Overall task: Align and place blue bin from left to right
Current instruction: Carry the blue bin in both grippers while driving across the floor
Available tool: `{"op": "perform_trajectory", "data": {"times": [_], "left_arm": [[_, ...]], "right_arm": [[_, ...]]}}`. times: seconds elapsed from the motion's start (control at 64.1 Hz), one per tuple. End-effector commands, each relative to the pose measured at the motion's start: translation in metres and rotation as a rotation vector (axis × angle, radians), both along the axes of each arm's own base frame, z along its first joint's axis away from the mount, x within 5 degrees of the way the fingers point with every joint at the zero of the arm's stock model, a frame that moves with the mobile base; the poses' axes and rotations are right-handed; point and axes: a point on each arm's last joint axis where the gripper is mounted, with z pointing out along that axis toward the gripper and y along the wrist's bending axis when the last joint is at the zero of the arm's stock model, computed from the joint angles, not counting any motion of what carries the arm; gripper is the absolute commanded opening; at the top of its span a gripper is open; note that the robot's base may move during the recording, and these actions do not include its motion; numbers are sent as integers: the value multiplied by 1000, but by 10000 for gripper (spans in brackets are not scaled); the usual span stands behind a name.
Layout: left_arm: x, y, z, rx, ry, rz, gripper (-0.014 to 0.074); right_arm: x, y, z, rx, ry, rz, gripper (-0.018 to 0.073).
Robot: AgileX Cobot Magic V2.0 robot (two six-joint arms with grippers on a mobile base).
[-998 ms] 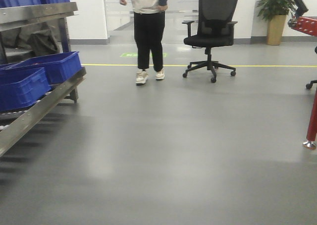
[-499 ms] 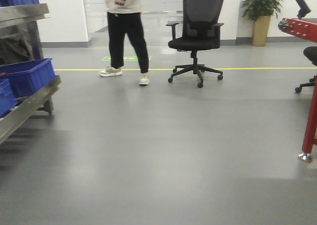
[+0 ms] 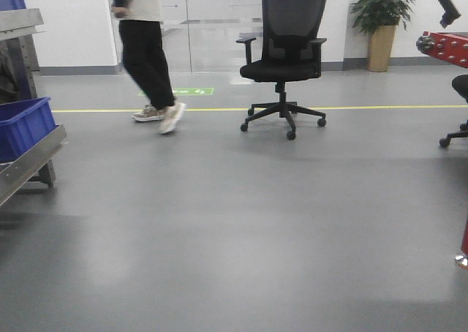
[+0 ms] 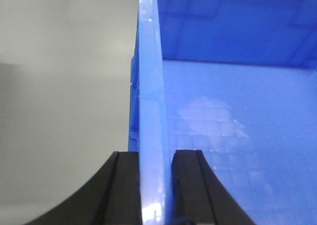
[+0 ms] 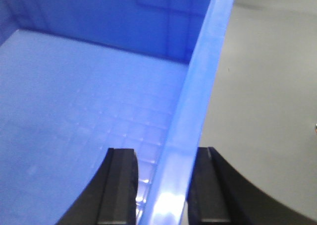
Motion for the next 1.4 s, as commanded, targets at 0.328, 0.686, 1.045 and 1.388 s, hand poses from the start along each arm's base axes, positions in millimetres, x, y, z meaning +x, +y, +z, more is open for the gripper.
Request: {"op": "perform_trajectory", "data": {"times": [0.328, 0.686, 1.045, 1.388], "left_arm": [[-8, -7, 18, -62, -114, -48, -17], [-8, -7, 18, -62, -114, -48, -17], [-8, -7, 18, -62, -114, -48, -17], [-8, -7, 18, -62, -114, -48, -17]], "right_arm": [[-5, 4, 19, 59, -122, 16, -69], [-5, 4, 19, 59, -122, 16, -69], [-5, 4, 19, 59, -122, 16, -69], [-5, 4, 19, 59, -122, 16, -69]]}}
